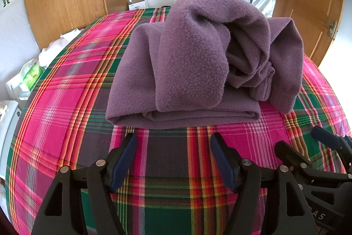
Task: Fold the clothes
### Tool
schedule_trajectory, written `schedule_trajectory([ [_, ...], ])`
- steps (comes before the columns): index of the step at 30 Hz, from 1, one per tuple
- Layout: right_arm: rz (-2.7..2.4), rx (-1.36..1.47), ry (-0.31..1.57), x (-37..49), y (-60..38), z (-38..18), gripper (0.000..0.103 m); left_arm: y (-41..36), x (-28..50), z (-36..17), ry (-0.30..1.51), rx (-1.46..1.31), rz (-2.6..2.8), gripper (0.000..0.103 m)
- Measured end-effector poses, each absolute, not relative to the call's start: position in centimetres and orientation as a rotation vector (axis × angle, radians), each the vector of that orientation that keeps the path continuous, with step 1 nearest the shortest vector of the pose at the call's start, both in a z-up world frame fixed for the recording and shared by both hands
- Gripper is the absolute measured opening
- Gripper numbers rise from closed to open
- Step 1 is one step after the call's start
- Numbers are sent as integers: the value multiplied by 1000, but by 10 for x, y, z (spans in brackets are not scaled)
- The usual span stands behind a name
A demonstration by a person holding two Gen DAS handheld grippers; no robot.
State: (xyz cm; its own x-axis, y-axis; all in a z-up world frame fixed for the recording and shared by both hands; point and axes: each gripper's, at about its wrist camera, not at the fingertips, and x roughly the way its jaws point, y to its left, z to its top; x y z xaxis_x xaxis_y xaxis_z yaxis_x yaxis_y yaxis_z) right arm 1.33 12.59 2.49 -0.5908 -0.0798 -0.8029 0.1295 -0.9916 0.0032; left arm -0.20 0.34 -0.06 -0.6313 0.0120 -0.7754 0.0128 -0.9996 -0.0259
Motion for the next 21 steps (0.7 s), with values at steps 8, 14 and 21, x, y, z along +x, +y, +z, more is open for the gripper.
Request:
schedule_trajectory([
  [8,-2700,1360,85,12,126,24,87,4,-2,-1,44,1349,-2835,71],
  [14,-2700,1361,85,12,125,25,87,4,-2,-1,44,1347,-2828,72],
  [21,-2700,1363,85,13,124,26,89,5,-2,-1,43,1347,-2826,72],
])
